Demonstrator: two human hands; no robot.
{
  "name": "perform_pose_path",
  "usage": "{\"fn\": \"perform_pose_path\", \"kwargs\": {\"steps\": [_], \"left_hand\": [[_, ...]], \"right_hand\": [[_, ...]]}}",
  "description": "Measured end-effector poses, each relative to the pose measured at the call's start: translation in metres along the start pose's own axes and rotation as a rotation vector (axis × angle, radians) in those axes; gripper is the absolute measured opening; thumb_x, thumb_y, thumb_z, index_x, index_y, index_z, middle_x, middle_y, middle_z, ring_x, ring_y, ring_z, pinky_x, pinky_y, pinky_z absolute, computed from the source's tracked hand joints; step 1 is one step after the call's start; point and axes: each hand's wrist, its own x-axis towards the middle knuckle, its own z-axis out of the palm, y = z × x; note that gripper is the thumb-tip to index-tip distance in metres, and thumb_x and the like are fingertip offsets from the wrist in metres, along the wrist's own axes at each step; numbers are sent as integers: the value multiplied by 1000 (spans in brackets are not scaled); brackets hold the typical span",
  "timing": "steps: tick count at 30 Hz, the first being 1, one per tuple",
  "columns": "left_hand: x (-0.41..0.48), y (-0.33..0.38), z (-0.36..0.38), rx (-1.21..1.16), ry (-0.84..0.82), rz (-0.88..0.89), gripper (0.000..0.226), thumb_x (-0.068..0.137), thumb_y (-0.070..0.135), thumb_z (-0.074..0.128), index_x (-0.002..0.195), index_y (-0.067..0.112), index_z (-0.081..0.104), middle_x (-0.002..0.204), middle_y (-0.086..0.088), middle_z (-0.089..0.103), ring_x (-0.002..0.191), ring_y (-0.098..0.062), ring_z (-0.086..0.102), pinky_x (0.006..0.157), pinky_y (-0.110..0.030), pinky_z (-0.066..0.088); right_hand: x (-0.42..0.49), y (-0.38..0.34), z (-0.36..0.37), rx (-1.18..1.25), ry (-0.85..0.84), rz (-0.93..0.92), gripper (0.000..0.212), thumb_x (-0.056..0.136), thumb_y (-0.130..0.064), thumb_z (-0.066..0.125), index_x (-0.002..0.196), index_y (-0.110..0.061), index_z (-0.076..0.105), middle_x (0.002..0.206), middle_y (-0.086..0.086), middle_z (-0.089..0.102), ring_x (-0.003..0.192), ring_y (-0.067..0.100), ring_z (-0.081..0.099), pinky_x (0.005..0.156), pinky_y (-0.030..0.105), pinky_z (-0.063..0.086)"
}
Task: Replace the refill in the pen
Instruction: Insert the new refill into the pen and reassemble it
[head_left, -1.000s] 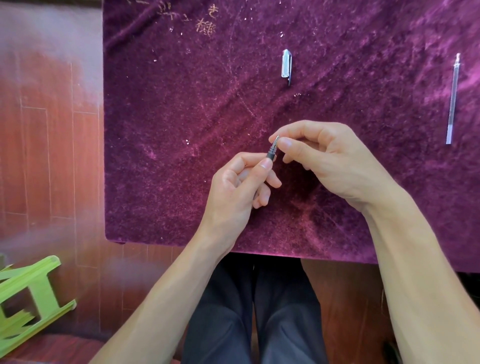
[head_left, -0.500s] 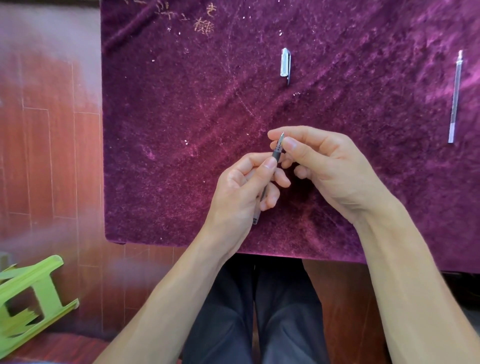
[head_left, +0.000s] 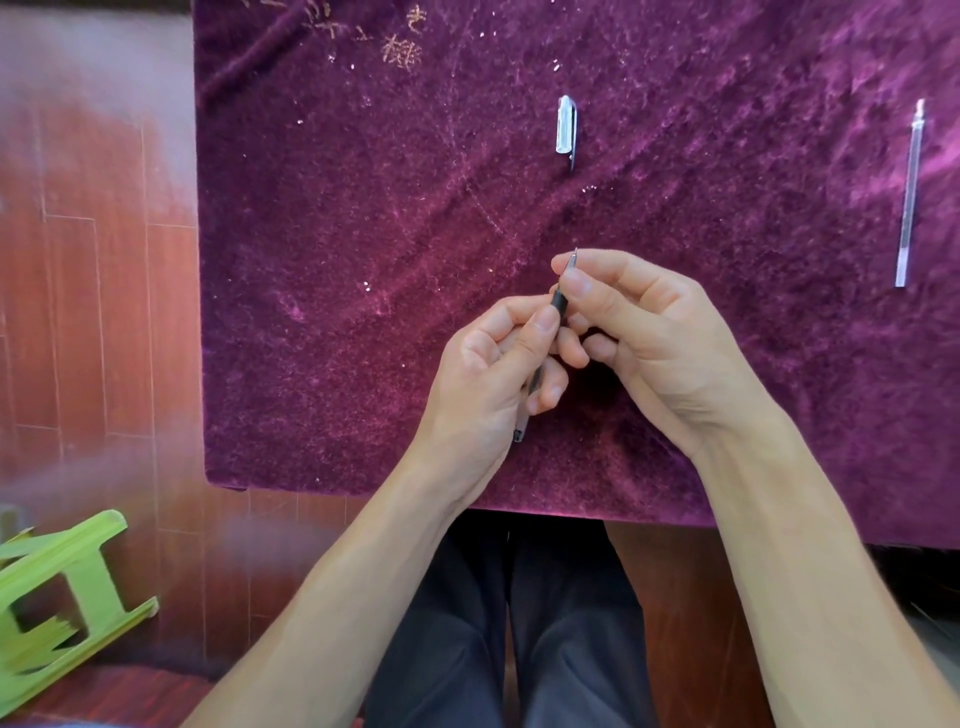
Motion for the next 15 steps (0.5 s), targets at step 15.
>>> {"fn": "perform_pose_path", "kwargs": {"steps": [15], "left_hand": [[2, 3, 6, -74, -41, -49, 26, 110, 15, 41, 114, 0, 62, 79, -4, 65, 52, -7, 50, 53, -15, 41]], "right_hand": [[2, -5, 0, 0, -22, -4, 33, 88, -46, 78, 114, -25, 80, 94, -3, 72, 70, 6, 62, 76, 37, 44]]}}
